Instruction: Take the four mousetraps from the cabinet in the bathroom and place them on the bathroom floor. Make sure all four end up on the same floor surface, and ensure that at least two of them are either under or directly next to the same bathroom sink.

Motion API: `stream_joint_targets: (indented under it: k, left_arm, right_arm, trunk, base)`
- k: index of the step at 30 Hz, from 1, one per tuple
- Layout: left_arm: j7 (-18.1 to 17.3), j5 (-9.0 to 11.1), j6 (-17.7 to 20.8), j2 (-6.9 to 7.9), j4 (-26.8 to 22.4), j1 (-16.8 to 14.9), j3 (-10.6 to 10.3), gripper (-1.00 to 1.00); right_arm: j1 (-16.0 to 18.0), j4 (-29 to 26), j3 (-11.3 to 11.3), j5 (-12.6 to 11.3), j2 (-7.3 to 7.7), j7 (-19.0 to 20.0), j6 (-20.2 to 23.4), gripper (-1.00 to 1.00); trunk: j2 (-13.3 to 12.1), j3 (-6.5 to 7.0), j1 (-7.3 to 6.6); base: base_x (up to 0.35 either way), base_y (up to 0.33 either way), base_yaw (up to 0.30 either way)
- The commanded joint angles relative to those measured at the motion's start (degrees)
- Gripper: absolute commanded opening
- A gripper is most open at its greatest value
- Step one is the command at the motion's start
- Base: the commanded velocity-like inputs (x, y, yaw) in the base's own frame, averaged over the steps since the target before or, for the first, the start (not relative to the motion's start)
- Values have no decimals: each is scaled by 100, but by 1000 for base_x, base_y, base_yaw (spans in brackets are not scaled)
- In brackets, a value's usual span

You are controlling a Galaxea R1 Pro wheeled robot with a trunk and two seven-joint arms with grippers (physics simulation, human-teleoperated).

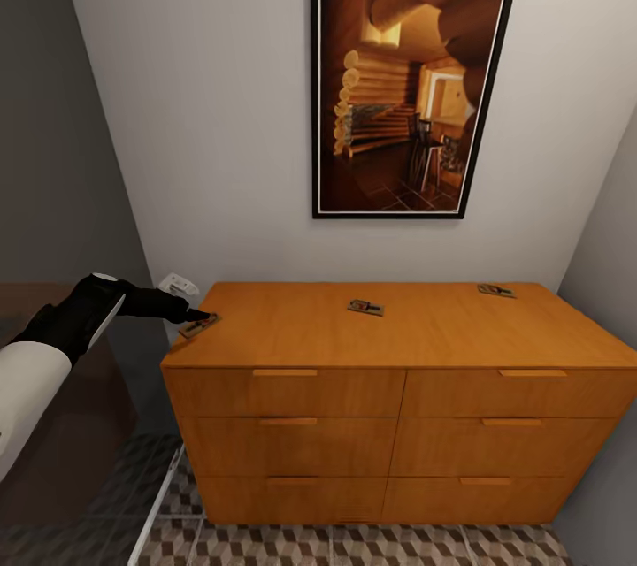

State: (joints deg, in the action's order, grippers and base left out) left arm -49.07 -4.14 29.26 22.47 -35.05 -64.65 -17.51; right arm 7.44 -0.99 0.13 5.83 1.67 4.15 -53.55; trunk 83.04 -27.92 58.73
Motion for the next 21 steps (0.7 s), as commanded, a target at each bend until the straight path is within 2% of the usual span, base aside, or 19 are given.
stream_joint_targets:
  k: [1, 15, 21]
  left_arm:
    - [-23, -25, 27, 3, -10, -4, -10, 100]
    - [-47, -25, -4, -5, -4, 1, -16, 100]
    - [-49, -25, -235, -5, 152, 4, -16, 100]
  right_arm:
    - [4, 2, -4, -3, 4, 33, -15, -100]
    - [4, 2, -4, -3, 9, 31, -15, -100]
    - [4, 2, -4, -2, 9, 33, -15, -100]
  trunk:
    - [4, -11, 0]
    - [4, -19, 0]
    - [4, -19, 0]
  base:
    - [0, 0, 0]
    - [0, 0, 0]
    - [0, 0, 0]
